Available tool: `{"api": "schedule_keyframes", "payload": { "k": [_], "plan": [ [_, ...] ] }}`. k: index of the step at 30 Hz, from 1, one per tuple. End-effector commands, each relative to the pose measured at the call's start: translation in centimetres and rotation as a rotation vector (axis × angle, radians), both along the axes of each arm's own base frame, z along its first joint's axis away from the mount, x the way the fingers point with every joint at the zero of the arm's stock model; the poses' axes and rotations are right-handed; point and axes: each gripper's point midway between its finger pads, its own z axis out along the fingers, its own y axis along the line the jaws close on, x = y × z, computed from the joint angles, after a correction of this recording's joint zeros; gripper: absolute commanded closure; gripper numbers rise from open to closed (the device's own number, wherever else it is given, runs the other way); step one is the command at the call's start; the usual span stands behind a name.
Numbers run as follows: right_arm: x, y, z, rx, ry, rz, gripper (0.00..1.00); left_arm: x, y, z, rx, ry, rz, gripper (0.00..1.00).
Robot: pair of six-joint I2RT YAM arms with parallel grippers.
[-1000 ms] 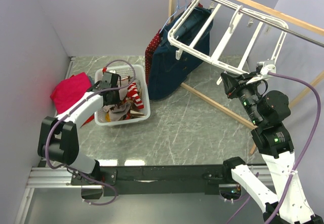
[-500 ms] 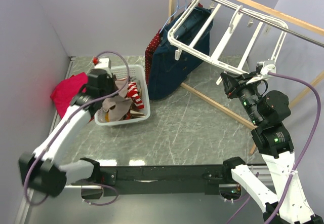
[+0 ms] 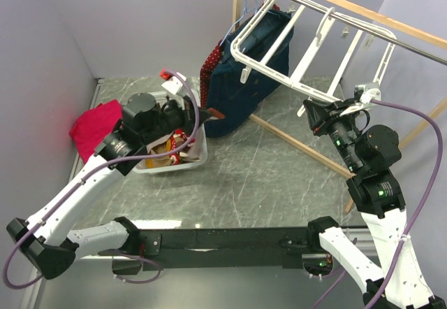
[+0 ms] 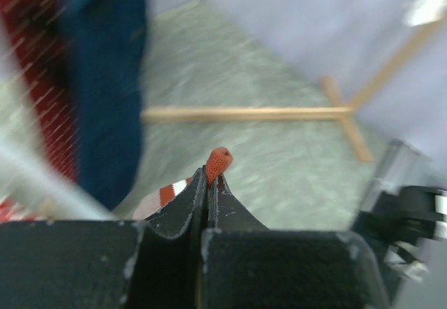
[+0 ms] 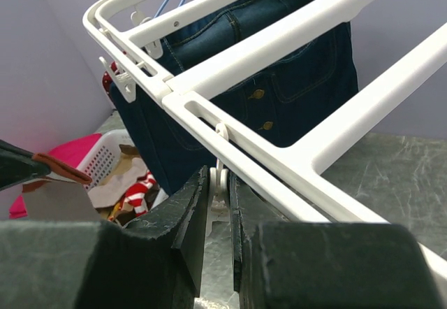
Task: Clip the socks to the hanger
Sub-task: Pick up the sock from the bin, then clamp the sock onto the hanger.
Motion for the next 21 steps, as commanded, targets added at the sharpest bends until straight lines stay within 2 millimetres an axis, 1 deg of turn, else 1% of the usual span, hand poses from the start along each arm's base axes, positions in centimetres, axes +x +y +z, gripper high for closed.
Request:
{"api": "schedule_keyframes", "payload": {
  "k": [1,2,3,4,5,6,7,8,9,10,12,13,14,15,16,17,18,19,20,21],
  "plan": [
    [-0.4,0.8,1.4,0.024,-0.033,0.048,0.85,-3.2,-4.4,7.5,-0.14,-0.158,-0.231,0.99],
    [-0.4,0.9,1.4,0.027,-0.033,0.05,0.85,-3.5,-5.0,7.8,-0.151,-0.162,-0.251,0.99],
    [-0.4,0.9,1.5,0.028,-0.034,0.052,0.85,-3.6,-5.7,8.6,-0.174,-0.185,-0.267,0.99],
    [-0.5,1.0,1.6,0.035,-0.038,0.056,0.85,-3.8,-6.9,8.0,-0.173,-0.176,-0.299,0.99],
    [-0.5,1.0,1.6,0.038,-0.037,0.059,0.85,-4.1,-7.5,7.8,-0.175,-0.17,-0.325,0.99],
    [-0.5,1.0,1.6,0.039,-0.037,0.059,0.85,-4.2,-8.2,8.3,-0.196,-0.191,-0.347,0.99],
    [-0.5,1.1,1.6,0.04,-0.038,0.064,0.85,-4.0,-9.3,7.5,-0.192,-0.174,-0.374,0.99],
    [-0.6,1.3,1.7,0.041,-0.04,0.073,0.85,-4.2,-9.9,7.5,-0.208,-0.157,-0.399,0.99],
    [-0.6,1.3,1.6,0.041,-0.04,0.077,0.85,-4.0,-10.4,7.7,-0.221,-0.151,-0.404,0.99],
    [-0.6,1.4,1.7,0.047,-0.041,0.077,0.85,-3.6,-11.4,7.3,-0.23,-0.139,-0.411,0.99],
    [-0.8,1.5,1.8,0.056,-0.042,0.085,0.85,-3.2,-12.2,7.3,-0.246,-0.134,-0.398,0.99],
    [-0.8,1.6,1.9,0.065,-0.043,0.089,0.85,-3.2,-13.3,6.9,-0.25,-0.136,-0.408,0.99],
    [-0.8,1.6,2.0,0.069,-0.044,0.093,0.85,-3.1,-13.8,6.6,-0.246,-0.135,-0.409,0.99],
    [-0.8,1.7,2.0,0.073,-0.043,0.095,0.85,-3.2,-14.3,6.9,-0.252,-0.141,-0.42,0.99],
    [-0.8,1.7,2.0,0.075,-0.042,0.1,0.85,-3.3,-15.2,6.5,-0.256,-0.132,-0.442,0.99],
    [-0.8,1.8,2.0,0.075,-0.041,0.105,0.85,-3.5,-15.7,7.0,-0.272,-0.136,-0.46,0.99],
    [-0.9,2.0,2.0,0.072,-0.042,0.118,0.85,-3.8,-16.4,6.6,-0.274,-0.121,-0.492,0.99],
    [-1.0,2.1,2.2,0.068,-0.053,0.124,0.85,-3.9,-16.7,6.8,-0.292,-0.101,-0.503,0.99],
    [-1.1,2.3,2.1,0.066,-0.057,0.134,0.85,-3.9,-17.0,7.4,-0.314,-0.111,-0.511,0.99],
    [-1.2,2.5,2.1,0.061,-0.062,0.152,0.85,-3.7,-17.4,7.1,-0.318,-0.096,-0.515,0.99]
  ]
}}
